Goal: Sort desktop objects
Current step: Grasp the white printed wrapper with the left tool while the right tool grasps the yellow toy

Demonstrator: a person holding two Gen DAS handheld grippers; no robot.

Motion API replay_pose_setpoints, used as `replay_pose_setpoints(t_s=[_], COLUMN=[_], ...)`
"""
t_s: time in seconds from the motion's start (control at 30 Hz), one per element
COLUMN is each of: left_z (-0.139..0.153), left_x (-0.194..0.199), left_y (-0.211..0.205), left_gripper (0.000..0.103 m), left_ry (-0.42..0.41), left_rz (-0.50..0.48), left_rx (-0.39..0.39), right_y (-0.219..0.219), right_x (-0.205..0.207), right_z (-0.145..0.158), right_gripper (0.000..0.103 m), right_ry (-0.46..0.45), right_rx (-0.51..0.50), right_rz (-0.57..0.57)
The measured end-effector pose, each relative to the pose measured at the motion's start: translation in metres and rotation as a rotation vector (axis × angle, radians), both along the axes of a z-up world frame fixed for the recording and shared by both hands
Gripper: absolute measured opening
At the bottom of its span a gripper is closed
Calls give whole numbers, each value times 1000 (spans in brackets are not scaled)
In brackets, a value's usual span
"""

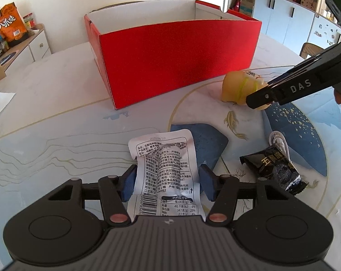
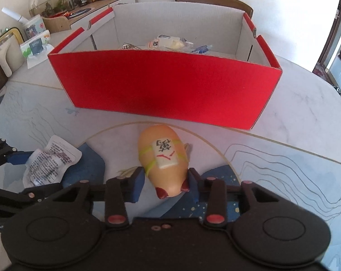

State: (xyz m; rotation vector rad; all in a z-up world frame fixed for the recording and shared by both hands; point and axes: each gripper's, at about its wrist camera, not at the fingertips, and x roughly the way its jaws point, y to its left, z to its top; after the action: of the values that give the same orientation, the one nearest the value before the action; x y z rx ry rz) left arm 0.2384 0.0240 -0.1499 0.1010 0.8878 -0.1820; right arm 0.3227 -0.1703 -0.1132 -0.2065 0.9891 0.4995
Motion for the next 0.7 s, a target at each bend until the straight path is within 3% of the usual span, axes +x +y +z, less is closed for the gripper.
replay_pose_setpoints(t_s=[0.33, 0.7], left_z=[14, 41], left_x=[-4, -14], left_y=[10, 15], left_gripper=[57, 57], left_ry=[-4, -44], left_rz=[40, 49], left_rx=[-72, -150], right_y=[-12, -24], right_x=[-11, -32], right_z=[16, 41], right_gripper=[36, 36], right_ry=[-2, -31], right_rx=[88, 122], right_rz=[-62, -68])
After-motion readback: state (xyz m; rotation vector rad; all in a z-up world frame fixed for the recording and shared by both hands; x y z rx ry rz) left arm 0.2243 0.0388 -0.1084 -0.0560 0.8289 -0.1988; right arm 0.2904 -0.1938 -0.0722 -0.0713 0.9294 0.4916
